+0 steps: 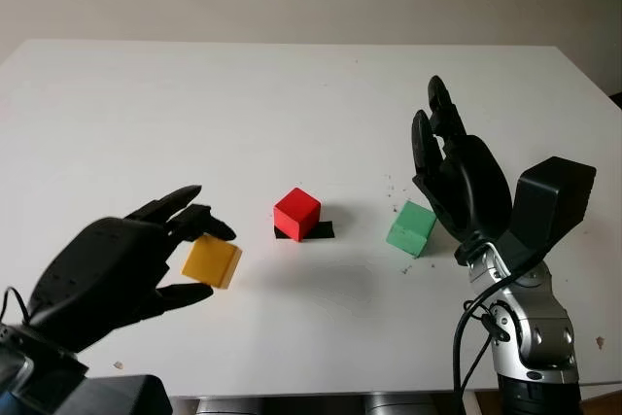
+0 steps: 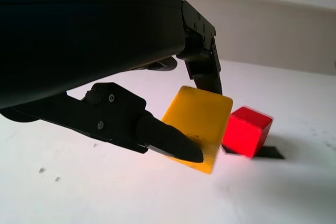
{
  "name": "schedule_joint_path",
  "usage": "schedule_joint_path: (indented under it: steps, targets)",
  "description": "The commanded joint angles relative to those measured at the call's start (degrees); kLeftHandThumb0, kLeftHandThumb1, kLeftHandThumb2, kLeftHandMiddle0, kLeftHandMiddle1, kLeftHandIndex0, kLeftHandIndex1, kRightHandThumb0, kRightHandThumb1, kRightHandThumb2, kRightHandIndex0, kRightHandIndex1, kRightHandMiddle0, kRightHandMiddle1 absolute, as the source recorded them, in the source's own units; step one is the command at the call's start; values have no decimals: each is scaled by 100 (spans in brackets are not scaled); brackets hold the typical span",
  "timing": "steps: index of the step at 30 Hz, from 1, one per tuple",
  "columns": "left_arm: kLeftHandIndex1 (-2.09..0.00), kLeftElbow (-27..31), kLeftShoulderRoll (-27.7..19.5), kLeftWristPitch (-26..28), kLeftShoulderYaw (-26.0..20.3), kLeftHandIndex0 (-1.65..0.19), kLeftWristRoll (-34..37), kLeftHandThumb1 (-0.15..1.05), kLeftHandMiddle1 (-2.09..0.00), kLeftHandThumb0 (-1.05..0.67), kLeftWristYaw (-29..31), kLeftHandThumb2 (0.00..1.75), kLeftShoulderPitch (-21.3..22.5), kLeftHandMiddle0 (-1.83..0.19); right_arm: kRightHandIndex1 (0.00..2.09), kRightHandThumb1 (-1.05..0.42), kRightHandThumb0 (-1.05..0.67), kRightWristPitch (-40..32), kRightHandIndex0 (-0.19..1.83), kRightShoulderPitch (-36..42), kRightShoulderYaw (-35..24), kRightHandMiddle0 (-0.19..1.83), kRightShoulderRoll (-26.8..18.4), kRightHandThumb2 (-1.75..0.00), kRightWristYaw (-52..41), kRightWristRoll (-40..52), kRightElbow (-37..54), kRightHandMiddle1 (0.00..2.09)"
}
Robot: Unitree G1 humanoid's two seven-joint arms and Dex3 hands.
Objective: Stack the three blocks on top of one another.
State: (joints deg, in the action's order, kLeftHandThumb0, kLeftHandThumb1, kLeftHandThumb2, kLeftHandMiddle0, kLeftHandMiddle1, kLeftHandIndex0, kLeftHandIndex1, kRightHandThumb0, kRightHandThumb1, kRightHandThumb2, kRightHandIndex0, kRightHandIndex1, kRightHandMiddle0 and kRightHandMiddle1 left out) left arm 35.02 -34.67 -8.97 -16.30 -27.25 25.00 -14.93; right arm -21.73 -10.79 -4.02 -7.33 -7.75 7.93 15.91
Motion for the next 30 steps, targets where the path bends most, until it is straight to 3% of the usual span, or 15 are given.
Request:
schedule_joint_path:
  steps: [1,5,12,17,21,30]
  targets:
    - [-104,-86,-163,169,-126,-31,353,104,-7,-31,158,6,304,-32,0,-105,-71,14,-19,-73,31,-19,-15,-60,29,-30,1,0]
    - [-99,-346,-421,444,-214,-31,964,105,-6,-29,427,8,786,-34,0,-105,-72,-31,-19,-82,30,-19,-6,-58,13,5,4,0]
    - [-92,-950,-819,1322,-37,-35,1770,105,-6,-29,844,12,2045,-33,0,-105,-71,-16,-19,-104,33,-19,0,-59,26,-7,-22,0]
    - [-93,-1692,-1028,1228,520,-35,1668,105,-5,-32,921,15,3014,-33,0,-105,-71,-22,-19,-121,54,-19,-17,-59,28,-33,-42,0]
    - [-106,-2136,-1164,1069,1094,-30,1458,105,-5,-33,1106,18,3821,-30,0,-105,-71,-19,-19,-118,68,-19,-36,-59,17,-50,-51,0]
    - [-117,-3322,-819,228,2333,-30,1042,105,-7,-31,1419,14,5500,-35,0,-105,-73,-72,-19,-81,81,-19,-4,-57,62,-40,11,0]
